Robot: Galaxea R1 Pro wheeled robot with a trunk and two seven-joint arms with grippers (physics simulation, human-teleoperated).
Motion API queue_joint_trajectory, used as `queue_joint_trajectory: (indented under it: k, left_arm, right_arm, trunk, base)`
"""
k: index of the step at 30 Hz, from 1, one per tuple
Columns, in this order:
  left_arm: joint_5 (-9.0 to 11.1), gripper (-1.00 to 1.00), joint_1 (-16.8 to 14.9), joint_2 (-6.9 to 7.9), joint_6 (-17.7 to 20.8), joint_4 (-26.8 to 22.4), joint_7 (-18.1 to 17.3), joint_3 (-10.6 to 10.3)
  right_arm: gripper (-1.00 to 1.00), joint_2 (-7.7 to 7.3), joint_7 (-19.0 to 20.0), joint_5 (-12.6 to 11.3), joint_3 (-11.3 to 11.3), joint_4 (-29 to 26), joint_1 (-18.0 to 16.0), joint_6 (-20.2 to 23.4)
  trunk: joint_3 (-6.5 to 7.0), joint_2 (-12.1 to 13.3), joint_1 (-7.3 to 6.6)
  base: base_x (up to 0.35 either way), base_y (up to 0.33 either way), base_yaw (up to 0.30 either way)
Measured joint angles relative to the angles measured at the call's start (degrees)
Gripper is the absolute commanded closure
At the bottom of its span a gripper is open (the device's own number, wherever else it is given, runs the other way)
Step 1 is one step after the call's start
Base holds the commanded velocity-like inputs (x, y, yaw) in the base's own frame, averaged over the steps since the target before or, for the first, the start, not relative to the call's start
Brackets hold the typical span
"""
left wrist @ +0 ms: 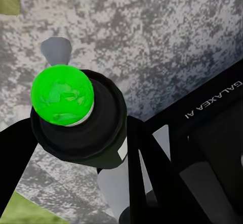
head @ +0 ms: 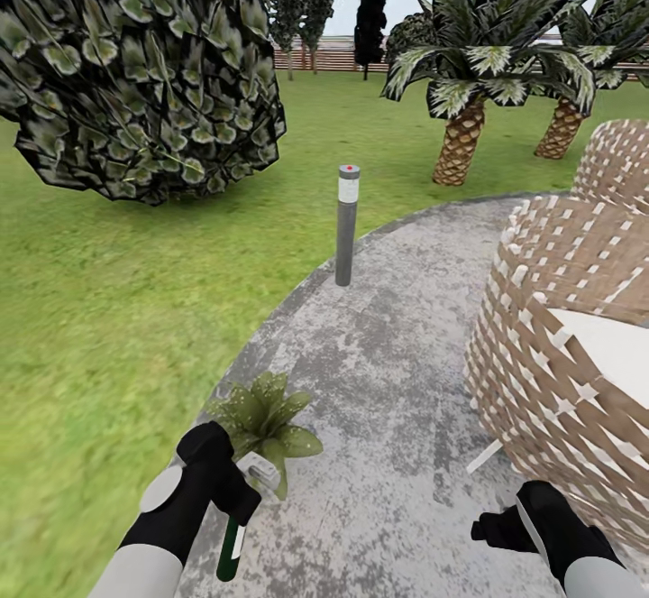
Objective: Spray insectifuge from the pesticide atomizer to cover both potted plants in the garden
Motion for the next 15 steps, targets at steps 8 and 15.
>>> queue_joint_trajectory:
  k: [8,15]
  left_arm:
    - [0.1,1.00,-0.1,-0.01,0.0,0.0,-0.1,0.1]
    - [-0.2,1.00,-1.5,-0.03,0.0,-0.2,-0.1,0.1]
  right_arm:
    - [-1.00,-0.01,0.1,0.0,-0.1,0.0,0.0,0.0]
    - [-1.00,-0.01,0.2,0.1,0.1,0.0,0.0,0.0]
  trunk:
    - [0.35,0.8,-0.43]
    - [1.61,3.6,-1.97]
  base:
    - [0.000,0.000,0.018]
    - [0.000,0.000,0.000]
